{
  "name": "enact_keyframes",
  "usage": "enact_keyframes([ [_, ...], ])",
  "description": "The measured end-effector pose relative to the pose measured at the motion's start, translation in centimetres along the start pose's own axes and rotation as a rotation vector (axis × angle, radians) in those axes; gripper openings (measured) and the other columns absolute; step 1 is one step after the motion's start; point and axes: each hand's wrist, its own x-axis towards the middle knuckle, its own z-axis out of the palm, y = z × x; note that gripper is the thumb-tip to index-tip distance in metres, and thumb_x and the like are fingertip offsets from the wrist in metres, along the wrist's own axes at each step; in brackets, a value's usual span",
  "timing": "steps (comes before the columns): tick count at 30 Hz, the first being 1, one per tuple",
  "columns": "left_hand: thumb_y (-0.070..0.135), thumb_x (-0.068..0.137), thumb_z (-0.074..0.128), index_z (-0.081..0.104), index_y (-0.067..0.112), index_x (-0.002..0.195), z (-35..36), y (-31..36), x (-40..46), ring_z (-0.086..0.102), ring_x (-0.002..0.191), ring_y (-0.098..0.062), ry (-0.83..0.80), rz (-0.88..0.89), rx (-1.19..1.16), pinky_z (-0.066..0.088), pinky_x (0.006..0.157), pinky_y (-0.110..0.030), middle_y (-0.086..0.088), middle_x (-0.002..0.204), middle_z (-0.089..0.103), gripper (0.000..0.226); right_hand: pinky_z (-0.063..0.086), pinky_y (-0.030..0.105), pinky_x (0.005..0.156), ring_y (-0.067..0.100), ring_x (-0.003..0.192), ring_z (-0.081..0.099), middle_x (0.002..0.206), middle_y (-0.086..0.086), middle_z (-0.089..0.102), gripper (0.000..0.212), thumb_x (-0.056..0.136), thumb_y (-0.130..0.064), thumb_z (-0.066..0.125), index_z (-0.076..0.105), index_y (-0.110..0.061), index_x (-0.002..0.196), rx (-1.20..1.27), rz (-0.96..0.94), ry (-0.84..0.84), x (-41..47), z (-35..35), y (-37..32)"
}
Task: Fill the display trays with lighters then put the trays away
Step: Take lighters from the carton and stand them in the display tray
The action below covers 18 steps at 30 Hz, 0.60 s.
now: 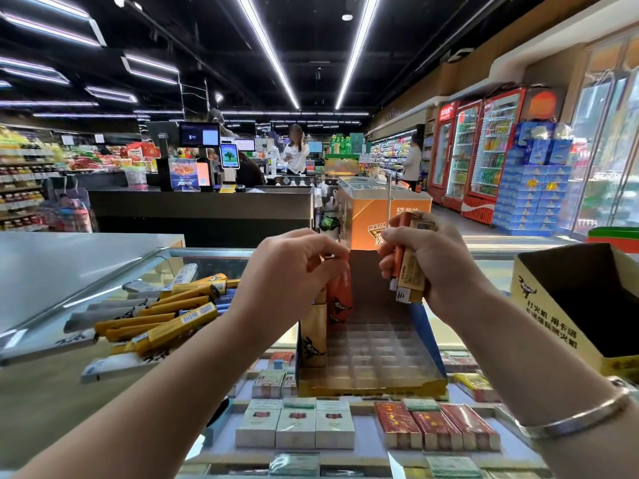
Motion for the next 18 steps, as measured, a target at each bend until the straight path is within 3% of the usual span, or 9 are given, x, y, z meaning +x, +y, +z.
enact_keyframes([
  [6,0.015,0.078,0.072,0.074,0.02,0.089,-0.2,0.2,0.2,0.063,0.07,-0.002,-0.095,0.007,0.038,0.053,0.067,-0.017,0.012,0.082,0.067,0.013,0.052,0.027,0.047,0.018,0.048,0.055,0.063,0.01,0.058,0.014,0.085,0.001,0.057,0.052,-0.005,0.098,-0.015,-0.006,0.004,-0.2,0.2,-0.1],
  [14,0.015,0.082,0.066,0.074,0.021,0.092,-0.3,0.8,0.1,0.062,0.072,-0.002,-0.155,-0.023,0.136,0.05,0.069,-0.014,0.011,0.086,0.068,0.014,0.051,0.028,0.046,0.018,0.047,0.055,0.06,0.009,0.059,0.015,0.085,0.001,0.058,0.052,-0.004,0.097,-0.012,-0.015,0.008,-0.3,0.3,-0.2],
  [18,0.022,0.087,0.057,0.074,0.021,0.094,-0.4,1.1,0.2,0.053,0.078,0.002,-0.237,-0.077,0.17,0.038,0.065,-0.001,0.019,0.085,0.059,0.018,0.051,0.028,0.047,0.017,0.047,0.056,0.06,0.008,0.06,0.012,0.085,0.0,0.057,0.054,-0.007,0.094,-0.022,-0.022,0.008,-0.4,0.4,-0.2],
])
